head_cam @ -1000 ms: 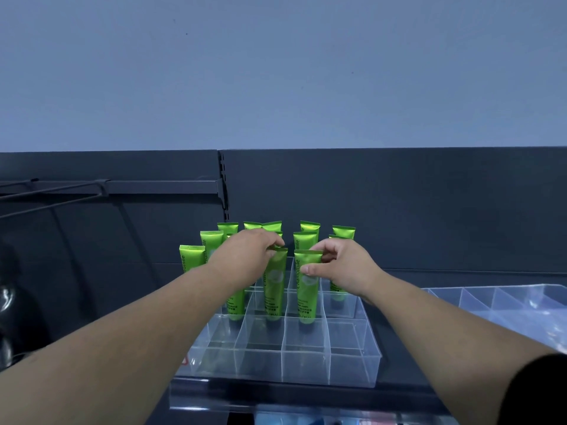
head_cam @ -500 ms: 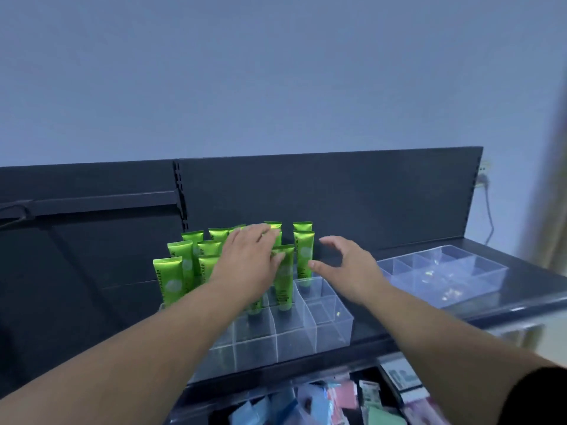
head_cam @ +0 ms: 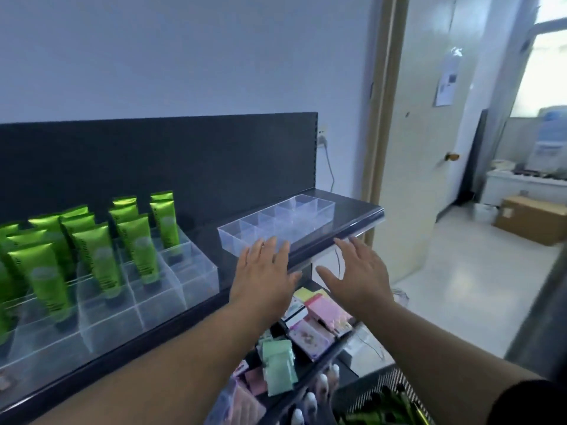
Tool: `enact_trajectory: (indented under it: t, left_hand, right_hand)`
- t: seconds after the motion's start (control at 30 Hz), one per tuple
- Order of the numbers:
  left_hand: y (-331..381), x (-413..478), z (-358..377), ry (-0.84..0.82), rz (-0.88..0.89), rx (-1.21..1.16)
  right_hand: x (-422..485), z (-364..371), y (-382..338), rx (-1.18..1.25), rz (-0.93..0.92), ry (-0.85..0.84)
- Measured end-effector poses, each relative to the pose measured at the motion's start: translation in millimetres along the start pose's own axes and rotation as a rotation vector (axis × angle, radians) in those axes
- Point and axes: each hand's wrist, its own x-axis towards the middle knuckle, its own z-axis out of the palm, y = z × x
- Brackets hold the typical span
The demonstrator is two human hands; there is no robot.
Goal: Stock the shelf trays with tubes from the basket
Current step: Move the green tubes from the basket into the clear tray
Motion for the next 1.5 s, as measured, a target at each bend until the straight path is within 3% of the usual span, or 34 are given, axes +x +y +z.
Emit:
enact_trajectory:
  t: [0.27,0.63,0.87,1.27,1.5]
  left_hand:
    - [123.7,41.3,77.9,-0.087,0.115,-0.039]
    - [262.2,90.7,232.6,-0.317,0.014,-0.043]
    - [259.9,65.5,344.9,-0.546,-0.029,-0.015]
    - [218.4,2.3,541.1,-0.903,-0.062,-0.007]
    - [207.8,-4.7,630.3,-0.96,0.068,0.009]
  right_hand:
    - [-13.5,-26.0,153.7,-0.072,0.168,-0.102]
    - [-6.2,26.0,367.3,-0.093,0.325,-0.409]
    - [-44.3,110.2,439.7,-0.085,0.452,-0.62]
    - [-101.8,282.0,485.7,-0.025,0.554,-0.947]
    - [-112.3,372.0,514.3,-0.108,0.613,-1.173]
